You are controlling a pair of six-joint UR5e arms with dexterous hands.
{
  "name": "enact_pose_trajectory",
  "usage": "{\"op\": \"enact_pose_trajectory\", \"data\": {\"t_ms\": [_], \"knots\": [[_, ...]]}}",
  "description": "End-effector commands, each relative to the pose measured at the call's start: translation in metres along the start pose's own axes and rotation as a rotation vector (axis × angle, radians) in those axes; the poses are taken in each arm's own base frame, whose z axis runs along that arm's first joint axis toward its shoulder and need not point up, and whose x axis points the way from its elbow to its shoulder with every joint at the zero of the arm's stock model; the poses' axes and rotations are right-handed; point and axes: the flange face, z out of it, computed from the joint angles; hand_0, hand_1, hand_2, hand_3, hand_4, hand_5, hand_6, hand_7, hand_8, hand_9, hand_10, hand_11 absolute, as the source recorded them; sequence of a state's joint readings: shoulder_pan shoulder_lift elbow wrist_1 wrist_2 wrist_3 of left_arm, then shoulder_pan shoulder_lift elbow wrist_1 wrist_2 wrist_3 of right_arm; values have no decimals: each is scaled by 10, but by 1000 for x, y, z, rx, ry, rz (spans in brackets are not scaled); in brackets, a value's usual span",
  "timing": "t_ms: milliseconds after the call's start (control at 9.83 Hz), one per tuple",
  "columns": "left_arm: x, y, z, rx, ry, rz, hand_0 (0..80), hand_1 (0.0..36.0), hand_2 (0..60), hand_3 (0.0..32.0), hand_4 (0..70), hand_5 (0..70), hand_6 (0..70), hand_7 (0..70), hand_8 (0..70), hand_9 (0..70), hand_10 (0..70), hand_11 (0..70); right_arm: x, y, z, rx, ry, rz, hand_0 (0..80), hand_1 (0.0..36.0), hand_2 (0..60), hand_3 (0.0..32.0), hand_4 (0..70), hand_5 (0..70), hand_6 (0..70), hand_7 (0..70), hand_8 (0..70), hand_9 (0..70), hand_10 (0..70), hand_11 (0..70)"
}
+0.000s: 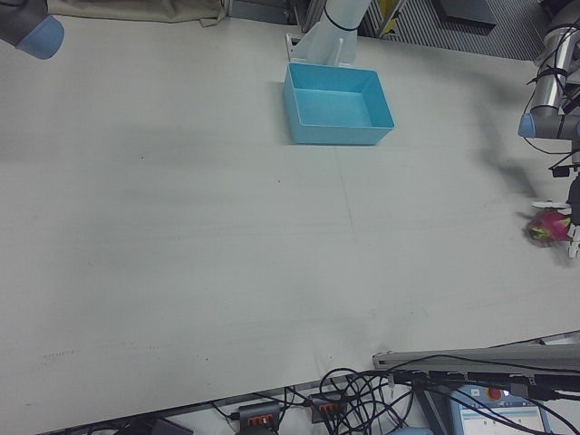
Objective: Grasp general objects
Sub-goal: 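Close the left hand fingers around the dragon fruit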
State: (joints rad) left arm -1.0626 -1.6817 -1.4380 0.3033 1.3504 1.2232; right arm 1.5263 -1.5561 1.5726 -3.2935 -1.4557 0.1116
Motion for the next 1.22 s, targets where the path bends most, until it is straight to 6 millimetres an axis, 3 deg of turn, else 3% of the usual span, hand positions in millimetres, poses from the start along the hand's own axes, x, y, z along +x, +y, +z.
{"op": "enact_pose_trajectory", "data": {"t_ms": [0,203,305,407,508,610,712,814,1017,1119], "knots": [[0,3,1,12,3,2,537,221,42,0,0,41,0,117,4,9,0,0,1,1,0,-2,2,0,0,0,0,0,0,0,0,0,0,0,0,0],[6,1,-2,40,6,3,536,222,71,0,0,47,0,125,10,11,0,0,0,1,0,-2,0,-1,0,0,0,0,0,0,0,0,0,0,0,0],[8,0,-3,61,10,4,534,229,149,0,55,73,0,152,17,16,0,0,0,1,0,-2,0,-1,0,0,0,0,0,0,0,0,0,0,0,0],[8,0,-3,61,10,4,526,256,335,0,170,109,6,180,22,22,0,7,0,1,0,-2,0,-1,0,0,0,0,0,0,0,0,0,0,0,0],[8,0,-2,62,12,3,516,274,494,0,270,143,38,238,56,33,30,60,0,0,0,0,0,-1,0,0,0,0,0,0,0,0,0,0,0,0],[8,-1,-2,62,12,5,503,272,600,0,378,188,87,344,139,81,46,78,0,1,0,-2,0,-1,0,0,0,0,0,0,0,0,0,0,0,0],[7,0,-2,61,12,5,542,253,456,0,515,268,113,397,191,153,72,114,0,1,0,-2,0,1,0,0,0,0,0,0,0,0,0,0,0,0],[5,-1,-2,63,10,6,578,227,274,0,580,305,120,419,205,186,105,161,0,1,0,-2,0,-1,0,0,0,0,0,0,0,0,0,0,0,0],[5,-1,-2,63,11,4,568,228,300,0,590,292,125,430,202,193,114,174,0,1,0,-2,0,-1,0,0,0,0,0,0,0,0,0,0,0,0],[8,0,-2,60,18,-1,579,217,228,0,605,307,133,444,214,206,123,187,0,1,0,-2,0,-1,0,0,0,0,0,0,0,0,0,0,0,0]]}}
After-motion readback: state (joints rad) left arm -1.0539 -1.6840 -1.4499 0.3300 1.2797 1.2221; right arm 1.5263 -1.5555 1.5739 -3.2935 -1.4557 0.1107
